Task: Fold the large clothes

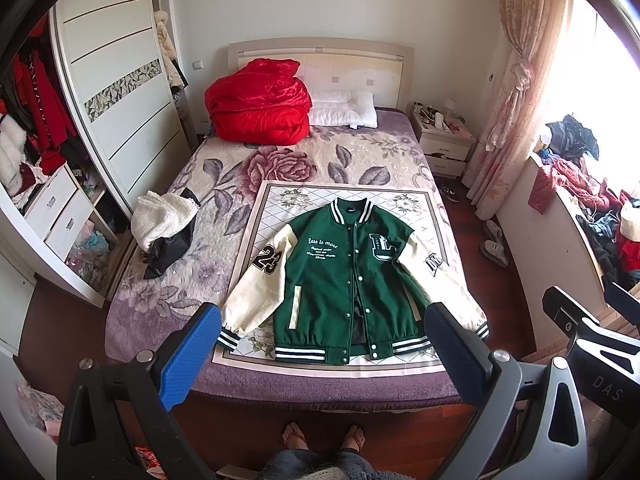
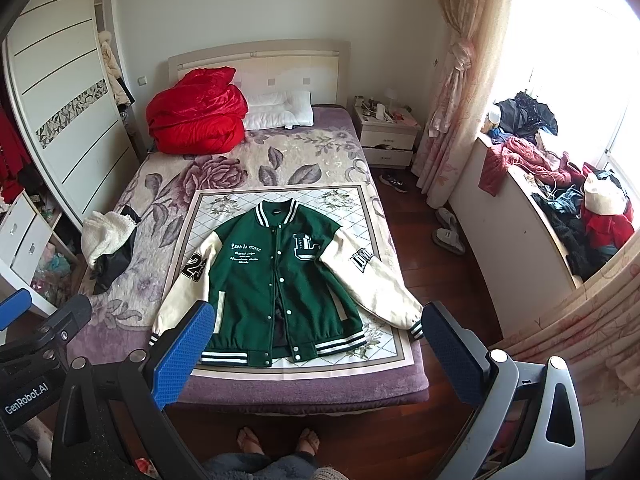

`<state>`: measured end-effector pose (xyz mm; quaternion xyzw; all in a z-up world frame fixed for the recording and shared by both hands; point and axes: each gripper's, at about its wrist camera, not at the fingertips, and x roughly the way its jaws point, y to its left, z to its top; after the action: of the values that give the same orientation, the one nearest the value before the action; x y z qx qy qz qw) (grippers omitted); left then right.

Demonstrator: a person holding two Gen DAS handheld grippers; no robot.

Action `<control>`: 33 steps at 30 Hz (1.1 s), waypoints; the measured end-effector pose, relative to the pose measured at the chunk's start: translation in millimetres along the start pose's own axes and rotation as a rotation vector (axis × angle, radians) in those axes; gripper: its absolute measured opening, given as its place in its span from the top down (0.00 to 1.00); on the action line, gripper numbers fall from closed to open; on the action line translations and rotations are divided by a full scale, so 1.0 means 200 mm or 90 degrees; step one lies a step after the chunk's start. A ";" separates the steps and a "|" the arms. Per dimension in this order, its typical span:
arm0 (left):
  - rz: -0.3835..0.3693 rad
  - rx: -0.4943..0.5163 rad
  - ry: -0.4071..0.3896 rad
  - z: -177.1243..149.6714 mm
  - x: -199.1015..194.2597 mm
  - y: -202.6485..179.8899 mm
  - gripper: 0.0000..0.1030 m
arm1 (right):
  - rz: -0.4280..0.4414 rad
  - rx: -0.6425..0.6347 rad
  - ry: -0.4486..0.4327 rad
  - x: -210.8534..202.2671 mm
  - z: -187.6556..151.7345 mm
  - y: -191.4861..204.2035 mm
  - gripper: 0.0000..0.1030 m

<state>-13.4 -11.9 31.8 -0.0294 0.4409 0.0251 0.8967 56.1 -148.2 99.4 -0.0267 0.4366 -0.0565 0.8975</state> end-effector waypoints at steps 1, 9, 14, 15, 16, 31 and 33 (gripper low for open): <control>0.000 0.000 0.000 0.00 0.00 0.00 0.00 | 0.000 -0.001 0.000 -0.01 0.01 0.01 0.00; -0.001 -0.001 0.002 0.00 0.00 -0.01 0.00 | -0.001 0.000 0.001 -0.01 0.00 0.00 0.00; -0.002 0.001 0.003 0.00 0.00 -0.02 0.00 | 0.001 0.002 -0.001 -0.01 0.00 0.00 0.00; -0.001 0.000 0.002 -0.01 0.00 -0.02 0.00 | 0.002 0.001 -0.001 0.00 0.00 0.00 0.00; -0.001 0.000 0.001 -0.01 0.00 -0.02 0.00 | 0.001 0.000 0.000 -0.01 0.00 0.00 0.00; -0.007 0.004 0.007 0.00 0.07 -0.02 0.00 | -0.003 0.010 0.019 0.12 0.04 0.09 0.00; -0.001 0.010 0.002 0.02 0.15 -0.01 0.00 | -0.003 0.023 0.025 0.21 0.05 0.10 0.00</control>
<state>7.3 -12.3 10.9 -0.0225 0.4423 0.0206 0.8963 91.4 -133.1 70.7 -0.0106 0.4528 -0.0669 0.8890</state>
